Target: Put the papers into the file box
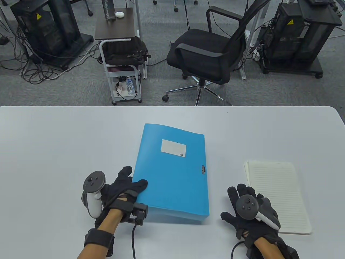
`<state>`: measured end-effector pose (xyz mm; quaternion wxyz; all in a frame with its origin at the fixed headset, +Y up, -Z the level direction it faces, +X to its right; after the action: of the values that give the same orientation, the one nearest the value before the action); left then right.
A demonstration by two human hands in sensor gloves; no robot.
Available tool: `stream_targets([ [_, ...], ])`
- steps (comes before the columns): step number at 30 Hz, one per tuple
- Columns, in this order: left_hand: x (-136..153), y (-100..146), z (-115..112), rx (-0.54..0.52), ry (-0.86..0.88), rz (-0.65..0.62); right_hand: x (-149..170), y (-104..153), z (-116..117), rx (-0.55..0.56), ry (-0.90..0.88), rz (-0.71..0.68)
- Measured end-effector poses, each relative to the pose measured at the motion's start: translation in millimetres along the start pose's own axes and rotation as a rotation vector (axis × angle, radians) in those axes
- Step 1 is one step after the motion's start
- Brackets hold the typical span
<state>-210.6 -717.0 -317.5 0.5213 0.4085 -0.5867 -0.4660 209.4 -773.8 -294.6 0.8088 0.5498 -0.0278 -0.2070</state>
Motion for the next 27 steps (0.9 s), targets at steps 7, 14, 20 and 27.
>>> stream_targets([
  [7, 22, 22, -32, 0.067, -0.129, 0.118, 3, 2, -2, 0.006, -0.007, 0.008],
  [14, 45, 17, -56, 0.138, -0.478, 0.239, 2, 2, -3, 0.013, -0.002, 0.004],
  [20, 49, 11, -58, 0.116, -0.643, 0.21, 4, 0, -1, -0.003, 0.004, 0.012],
  [27, -3, 38, -124, 0.344, -0.876, -0.416, 2, 0, 1, -0.008, 0.016, 0.008],
])
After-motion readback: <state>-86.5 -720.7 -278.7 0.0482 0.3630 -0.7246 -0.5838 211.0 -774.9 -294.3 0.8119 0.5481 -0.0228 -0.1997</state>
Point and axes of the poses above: the tracker on the back of each hand, its own x axis roughly to the little-finger side, its own y axis roughly from the fingertips to the wrist, z = x × y, the point moved 5 cm from there along -y, roughly from the wrist to the fingertips, and after that the axes turned 6 degrees about -z, right-handed, at the moved point
